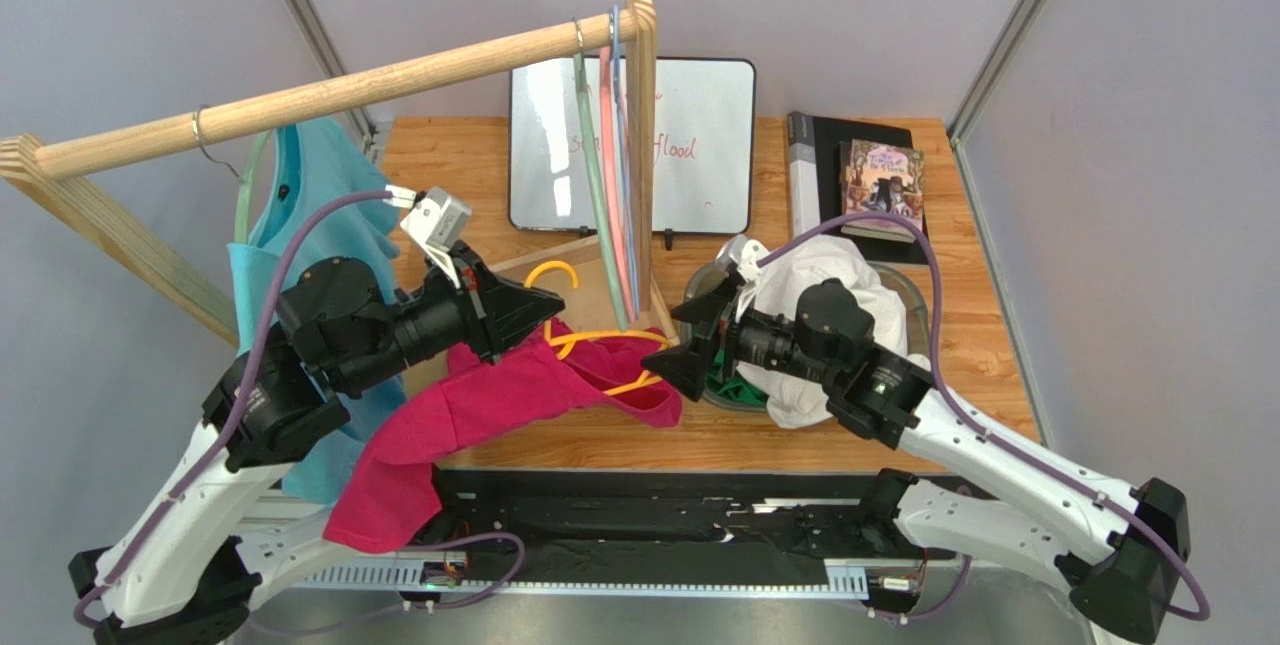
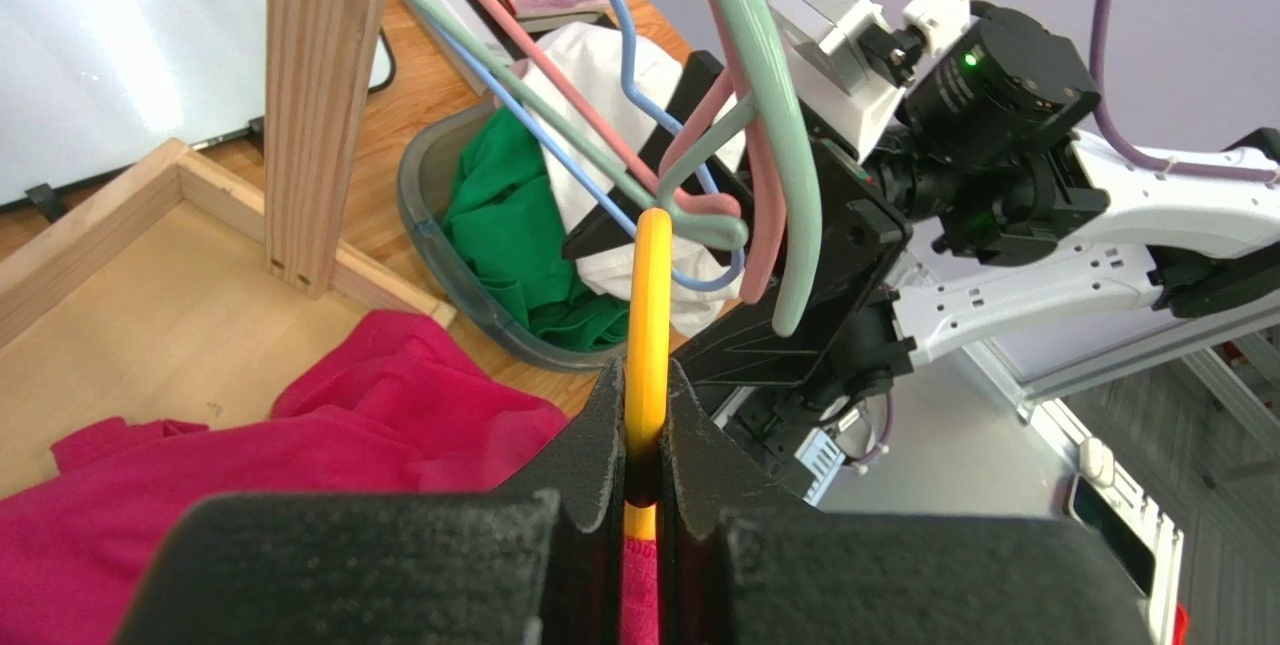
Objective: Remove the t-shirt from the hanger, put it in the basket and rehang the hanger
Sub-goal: Remove the tshirt from the hanger
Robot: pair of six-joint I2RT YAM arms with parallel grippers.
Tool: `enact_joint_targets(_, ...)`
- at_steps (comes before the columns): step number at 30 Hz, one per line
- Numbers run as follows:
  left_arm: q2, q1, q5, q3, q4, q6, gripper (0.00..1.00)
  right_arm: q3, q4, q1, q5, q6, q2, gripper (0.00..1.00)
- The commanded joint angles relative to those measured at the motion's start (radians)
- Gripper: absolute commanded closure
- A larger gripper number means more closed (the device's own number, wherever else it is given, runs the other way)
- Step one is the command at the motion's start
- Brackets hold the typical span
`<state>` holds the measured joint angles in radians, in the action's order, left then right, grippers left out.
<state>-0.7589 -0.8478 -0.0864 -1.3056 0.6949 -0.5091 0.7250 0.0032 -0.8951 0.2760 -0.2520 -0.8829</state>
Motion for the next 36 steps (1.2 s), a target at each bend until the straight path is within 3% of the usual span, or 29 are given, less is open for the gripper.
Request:
enact_joint_targets(1, 0.02, 0.001, -0.016, -0.043, -0.032, -0.023, 1.0, 0.071, 0.107, 0.028, 0.244, 0.059, -0.063, 0.05)
enact_joint_targets(4, 0.041, 0.001, 0.045, -0.053, -0.009, -0.031, 1.0, 0.083, 0.042, 0.028, 0.133, -0.002, -0.054, 0.08)
enact_joint_targets(5, 0.043, 0.0, 0.068, -0.057, 0.003, -0.032, 1.0, 0.08, 0.026, 0.028, 0.033, -0.018, -0.042, 0.07)
enact_joint_targets(7, 0.055, 0.001, 0.085, -0.057, 0.022, -0.019, 1.0, 0.048, 0.036, 0.028, 0.002, -0.03, -0.001, 0.05)
enact_joint_targets(11, 0.082, 0.0, 0.08, -0.037, 0.009, -0.012, 1.0, 0.037, 0.078, 0.028, 0.093, -0.023, 0.001, 0.09)
enact_joint_targets(17, 0.118, 0.001, 0.067, -0.04, 0.009, -0.016, 1.0, 0.021, 0.107, 0.027, 0.092, -0.052, -0.001, 0.09)
enact_joint_targets(22, 0.125, 0.001, 0.014, -0.04, -0.011, -0.016, 1.0, -0.016, 0.23, 0.025, 0.287, -0.085, -0.011, 0.18)
enact_joint_targets(24, 0.127, 0.001, 0.01, -0.041, -0.018, -0.019, 1.0, -0.019, 0.241, 0.027, 0.293, -0.092, -0.024, 0.2)
enact_joint_targets(27, 0.128, 0.0, 0.028, -0.044, -0.011, -0.025, 1.0, -0.003, 0.158, 0.027, 0.185, -0.093, -0.019, 0.21)
enact_joint_targets(31, 0.141, 0.001, 0.141, -0.054, 0.035, -0.043, 1.0, 0.011, 0.025, 0.022, -0.102, -0.174, 0.048, 0.15)
enact_joint_targets(36, 0.181, 0.0, 0.278, -0.034, 0.064, -0.049, 1.0, 0.03, -0.15, -0.045, -0.274, -0.461, 0.127, 0.12)
